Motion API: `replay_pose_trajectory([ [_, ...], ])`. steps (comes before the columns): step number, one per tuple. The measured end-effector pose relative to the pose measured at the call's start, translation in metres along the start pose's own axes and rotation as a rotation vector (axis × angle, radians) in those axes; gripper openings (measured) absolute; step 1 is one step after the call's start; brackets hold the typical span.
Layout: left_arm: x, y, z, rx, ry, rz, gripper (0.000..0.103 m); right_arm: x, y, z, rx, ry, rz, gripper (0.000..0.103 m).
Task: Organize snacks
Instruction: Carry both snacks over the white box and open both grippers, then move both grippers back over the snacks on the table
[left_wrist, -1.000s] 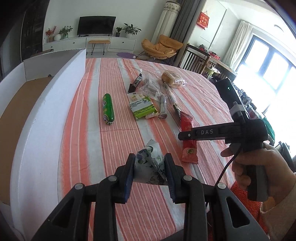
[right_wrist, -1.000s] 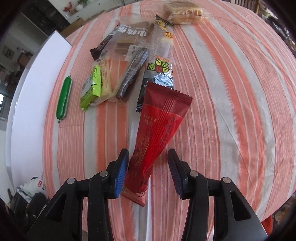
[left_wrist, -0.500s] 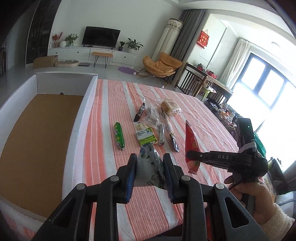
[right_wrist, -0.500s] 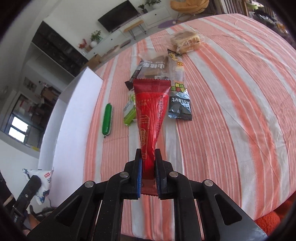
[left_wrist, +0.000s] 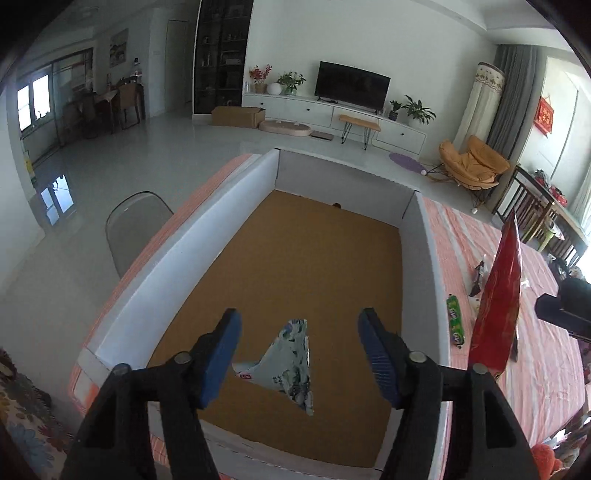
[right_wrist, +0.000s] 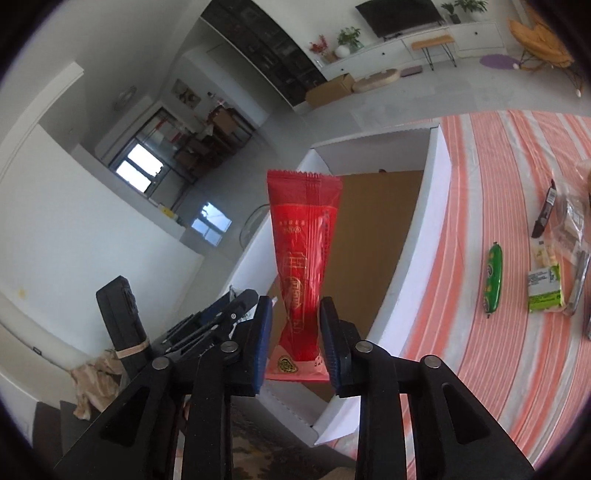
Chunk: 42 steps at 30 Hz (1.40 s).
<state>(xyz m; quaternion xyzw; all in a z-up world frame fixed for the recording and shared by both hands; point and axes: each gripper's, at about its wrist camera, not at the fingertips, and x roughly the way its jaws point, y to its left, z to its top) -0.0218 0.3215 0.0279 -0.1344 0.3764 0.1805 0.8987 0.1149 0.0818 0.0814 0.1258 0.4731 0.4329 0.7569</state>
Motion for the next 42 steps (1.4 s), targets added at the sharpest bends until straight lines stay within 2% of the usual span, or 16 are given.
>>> replay_pose_trajectory([
  [1,0.002,0.002,-0.005,-0.008,-0.007,0.031,0.092,-0.002,-0.003,-0.003,0.000,-0.012,-0.008,0.068],
  [3,0.007,0.000,-0.019,-0.006,-0.024,0.027,0.092,-0.015,-0.015,-0.014,-0.026,-0.063,-0.070,0.067],
  [4,0.008,-0.003,-0.023,0.007,-0.025,0.020,0.092,-0.021,-0.027,-0.020,-0.041,-0.079,-0.134,0.067],
  [6,0.009,-0.016,-0.028,0.053,-0.048,0.026,0.092,-0.034,-0.064,-0.035,-0.024,-0.108,-0.268,0.068],
  [11,0.000,-0.074,-0.036,0.259,-0.173,-0.026,0.092,-0.075,-0.199,-0.076,0.153,-0.179,-0.727,0.068],
  [14,0.014,-0.115,-0.039,0.388,-0.133,-0.047,0.093,-0.098,-0.253,-0.096,0.230,-0.196,-0.890,0.068],
  [16,0.023,-0.136,-0.047,0.440,-0.085,-0.037,0.093,-0.108,-0.265,-0.107,0.228,-0.214,-0.953,0.068],
  [18,0.023,-0.152,-0.052,0.471,-0.092,-0.015,0.093,-0.112,-0.265,-0.121,0.198,-0.242,-1.009,0.068],
  [20,0.016,-0.162,-0.054,0.476,-0.118,-0.011,0.093,-0.115,-0.266,-0.123,0.214,-0.252,-1.003,0.068],
  [25,0.012,-0.161,-0.056,0.400,-0.083,-0.042,0.093,-0.111,-0.266,-0.125,0.204,-0.248,-1.054,0.071],
  [29,-0.017,-0.165,-0.061,0.337,-0.216,0.004,0.093,-0.108,-0.278,-0.127,0.245,-0.224,-1.063,0.071],
  [31,-0.038,-0.176,-0.063,0.334,-0.281,-0.043,0.094,-0.109,-0.281,-0.128,0.257,-0.224,-1.062,0.071],
  [34,-0.061,-0.204,-0.068,0.371,-0.302,-0.173,0.101,-0.106,-0.283,-0.130,0.263,-0.211,-1.061,0.071],
  [36,-0.065,-0.227,-0.074,0.405,-0.265,-0.250,0.103,-0.105,-0.285,-0.131,0.269,-0.200,-1.060,0.071],
  [39,-0.046,-0.260,-0.089,0.433,-0.127,-0.359,0.103,-0.107,-0.289,-0.132,0.298,-0.199,-1.040,0.072],
  [42,-0.012,-0.288,-0.109,0.457,-0.022,-0.390,0.103,-0.113,-0.293,-0.135,0.335,-0.216,-1.012,0.075],
])
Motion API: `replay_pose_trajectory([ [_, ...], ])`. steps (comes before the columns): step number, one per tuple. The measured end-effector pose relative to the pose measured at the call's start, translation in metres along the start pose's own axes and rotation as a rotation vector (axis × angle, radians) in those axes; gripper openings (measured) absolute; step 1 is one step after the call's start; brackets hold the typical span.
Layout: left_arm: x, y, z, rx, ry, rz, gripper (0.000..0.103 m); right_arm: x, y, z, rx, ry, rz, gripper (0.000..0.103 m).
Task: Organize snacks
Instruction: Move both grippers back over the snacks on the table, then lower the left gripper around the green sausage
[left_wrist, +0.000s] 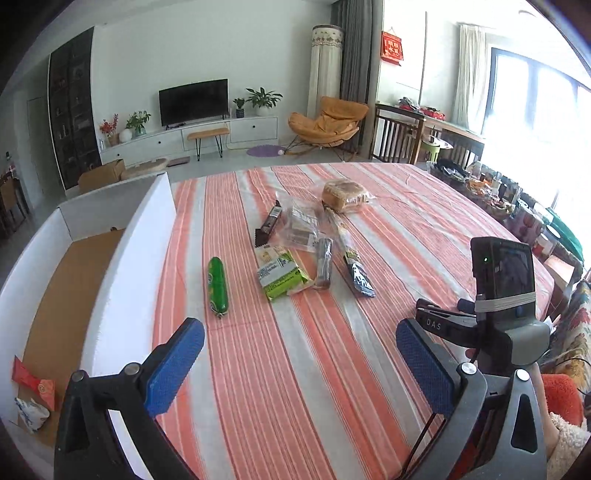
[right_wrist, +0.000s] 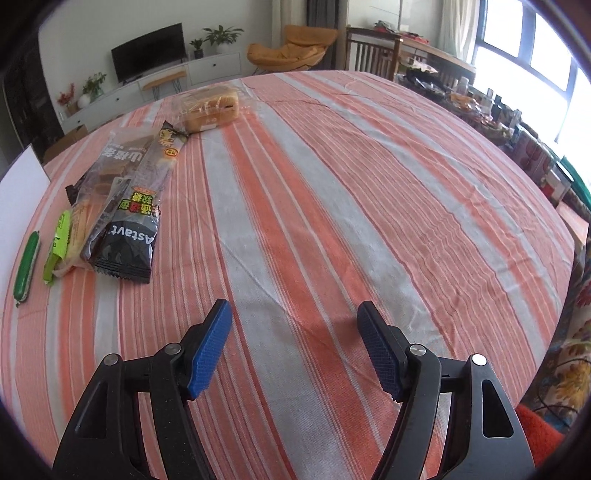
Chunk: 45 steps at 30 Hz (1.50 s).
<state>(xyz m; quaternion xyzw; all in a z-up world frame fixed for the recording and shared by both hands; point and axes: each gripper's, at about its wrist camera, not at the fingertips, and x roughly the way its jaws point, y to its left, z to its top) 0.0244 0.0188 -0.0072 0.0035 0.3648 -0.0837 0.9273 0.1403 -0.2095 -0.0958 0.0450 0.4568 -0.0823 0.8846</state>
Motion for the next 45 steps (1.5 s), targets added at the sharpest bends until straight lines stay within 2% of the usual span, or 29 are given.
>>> replay_pose_trajectory([
  [3,0.045,-0.011,-0.010,0.016,0.090,0.015,0.103,-0.001,-0.001,-0.001,0.004,-0.002,-0.007,0.076],
  [6,0.078,-0.015,-0.023,0.036,0.146,0.072,0.103,-0.002,-0.001,-0.001,0.008,-0.001,-0.008,0.078],
  [13,0.109,-0.007,-0.042,0.014,0.205,0.099,0.103,-0.003,-0.002,-0.001,0.012,-0.004,-0.010,0.081],
  [19,0.115,0.004,-0.044,-0.031,0.202,0.088,0.103,-0.003,-0.002,-0.001,0.011,-0.003,-0.009,0.082],
  [45,0.115,0.004,-0.044,-0.034,0.188,0.096,0.103,-0.003,-0.001,0.001,0.007,-0.003,-0.007,0.085],
])
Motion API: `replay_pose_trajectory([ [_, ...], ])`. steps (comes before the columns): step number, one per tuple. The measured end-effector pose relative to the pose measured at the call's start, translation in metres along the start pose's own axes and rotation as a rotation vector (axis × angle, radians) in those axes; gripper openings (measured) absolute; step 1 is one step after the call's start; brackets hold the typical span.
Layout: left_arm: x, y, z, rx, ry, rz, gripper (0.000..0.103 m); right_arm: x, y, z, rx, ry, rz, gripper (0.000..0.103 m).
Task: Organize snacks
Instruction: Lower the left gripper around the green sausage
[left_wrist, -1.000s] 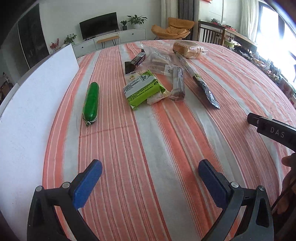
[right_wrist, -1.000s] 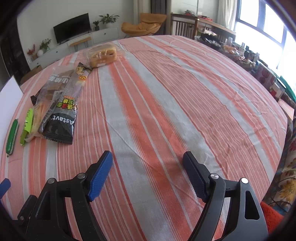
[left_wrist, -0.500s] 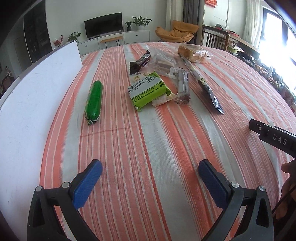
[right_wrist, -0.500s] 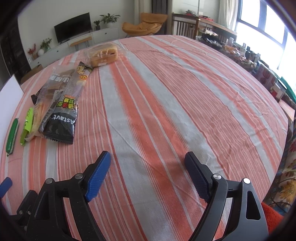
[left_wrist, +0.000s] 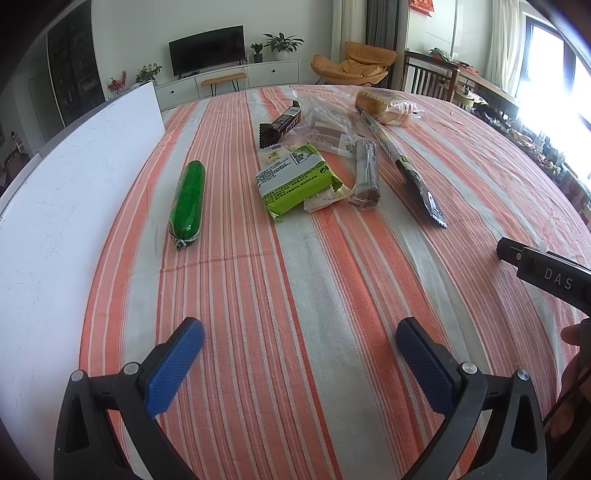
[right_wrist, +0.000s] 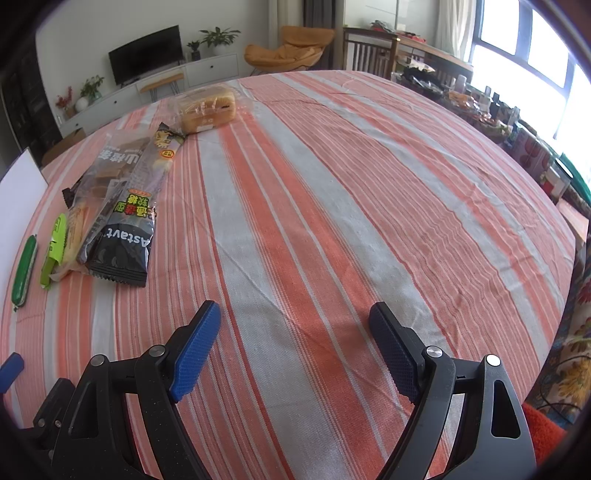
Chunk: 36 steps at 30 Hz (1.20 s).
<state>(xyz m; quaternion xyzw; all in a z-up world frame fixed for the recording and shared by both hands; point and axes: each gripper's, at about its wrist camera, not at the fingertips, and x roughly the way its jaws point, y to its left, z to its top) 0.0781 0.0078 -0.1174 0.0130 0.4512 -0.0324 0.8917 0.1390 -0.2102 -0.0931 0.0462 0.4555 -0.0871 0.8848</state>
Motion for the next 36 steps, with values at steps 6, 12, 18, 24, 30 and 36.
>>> replay_pose_trajectory([
  [6,0.000,0.000,0.000,0.000,0.000,-0.001,0.103,0.000,0.000,0.000,0.000,0.000,0.000,0.085],
  [12,-0.005,0.004,0.000,0.016,0.061,-0.026,0.103,0.000,0.000,0.000,-0.001,0.000,0.001,0.086],
  [18,-0.032,0.041,0.019,-0.136,0.005,-0.103,0.103,0.001,0.001,0.001,0.001,-0.001,0.002,0.088],
  [24,-0.013,0.076,0.066,-0.278,-0.020,0.013,0.097,0.001,0.003,0.001,-0.004,-0.002,0.006,0.089],
  [30,0.047,0.091,0.091,-0.280,0.079,0.120,0.058,0.001,0.003,0.001,-0.004,-0.003,0.005,0.089],
  [36,0.043,0.084,0.084,-0.213,0.071,0.090,0.023,0.001,0.003,0.001,-0.004,-0.003,0.005,0.090],
])
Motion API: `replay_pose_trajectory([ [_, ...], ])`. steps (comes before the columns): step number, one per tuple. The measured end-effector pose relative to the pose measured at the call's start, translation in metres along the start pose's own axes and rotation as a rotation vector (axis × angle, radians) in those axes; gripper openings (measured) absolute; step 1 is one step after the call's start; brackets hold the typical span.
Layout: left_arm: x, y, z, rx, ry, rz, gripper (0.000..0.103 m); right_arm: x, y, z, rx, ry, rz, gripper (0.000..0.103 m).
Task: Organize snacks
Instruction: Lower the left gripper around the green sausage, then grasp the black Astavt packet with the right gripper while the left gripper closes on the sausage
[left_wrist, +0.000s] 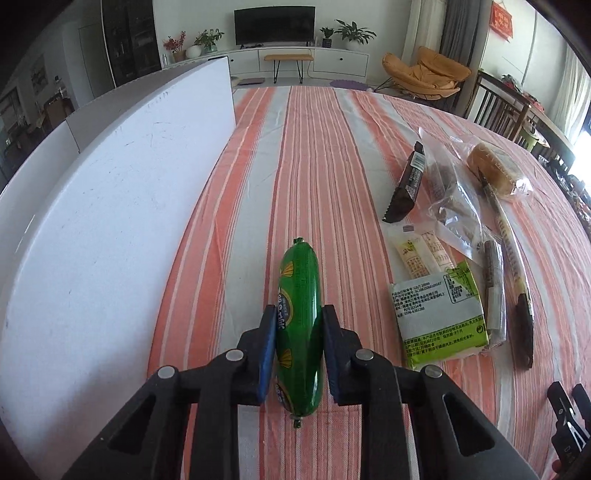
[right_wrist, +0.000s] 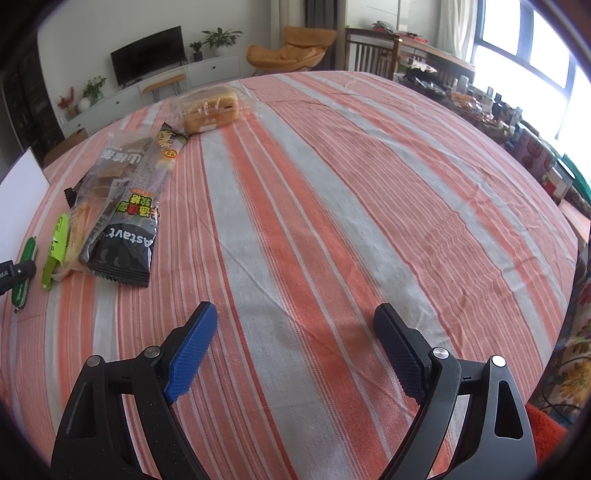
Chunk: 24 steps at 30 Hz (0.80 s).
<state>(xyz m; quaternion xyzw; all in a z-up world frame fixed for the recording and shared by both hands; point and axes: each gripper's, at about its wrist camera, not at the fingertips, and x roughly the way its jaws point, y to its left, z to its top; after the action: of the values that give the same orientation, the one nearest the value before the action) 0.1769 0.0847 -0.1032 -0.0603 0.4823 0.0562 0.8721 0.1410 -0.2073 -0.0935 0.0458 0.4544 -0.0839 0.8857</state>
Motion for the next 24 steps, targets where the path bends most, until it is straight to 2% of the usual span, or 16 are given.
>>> replay_pose_trajectory([
  [5,-0.032,-0.012,-0.046,0.070,0.015,-0.099,0.023,0.000,0.000,0.000,0.001,0.000,-0.001,0.090],
  [6,-0.034,-0.016,-0.052,0.086,0.013,-0.104,0.027,0.000,0.001,0.000,0.002,0.000,-0.001,0.090],
  [7,-0.037,-0.020,-0.058,0.109,-0.008,-0.098,0.034,0.000,0.001,0.001,0.003,0.000,-0.001,0.090],
  [8,-0.037,-0.025,-0.061,0.139,-0.023,-0.080,0.057,0.001,0.001,0.001,0.005,0.000,0.000,0.090],
  [9,-0.034,-0.028,-0.062,0.168,-0.033,-0.056,0.075,0.000,0.001,0.001,0.006,0.001,0.001,0.090],
  [10,-0.032,-0.030,-0.064,0.184,-0.051,-0.034,0.076,0.000,0.000,0.001,0.009,0.002,0.006,0.090],
  [11,-0.031,-0.029,-0.066,0.181,-0.080,-0.037,0.078,0.000,-0.002,0.001,0.015,0.001,0.014,0.090],
  [13,-0.031,-0.023,-0.066,0.154,-0.088,-0.053,0.080,-0.003,-0.009,0.002,0.053,-0.007,0.051,0.088],
  [16,-0.026,-0.023,-0.062,0.152,-0.086,-0.053,0.081,-0.006,-0.027,0.003,0.154,-0.025,0.138,0.088],
  [20,-0.022,-0.026,-0.061,0.157,-0.072,-0.045,0.094,-0.009,-0.043,0.004,0.256,-0.049,0.275,0.088],
  [24,-0.022,-0.023,-0.064,0.156,-0.062,-0.045,0.101,-0.009,-0.026,0.016,0.206,-0.050,0.426,0.088],
])
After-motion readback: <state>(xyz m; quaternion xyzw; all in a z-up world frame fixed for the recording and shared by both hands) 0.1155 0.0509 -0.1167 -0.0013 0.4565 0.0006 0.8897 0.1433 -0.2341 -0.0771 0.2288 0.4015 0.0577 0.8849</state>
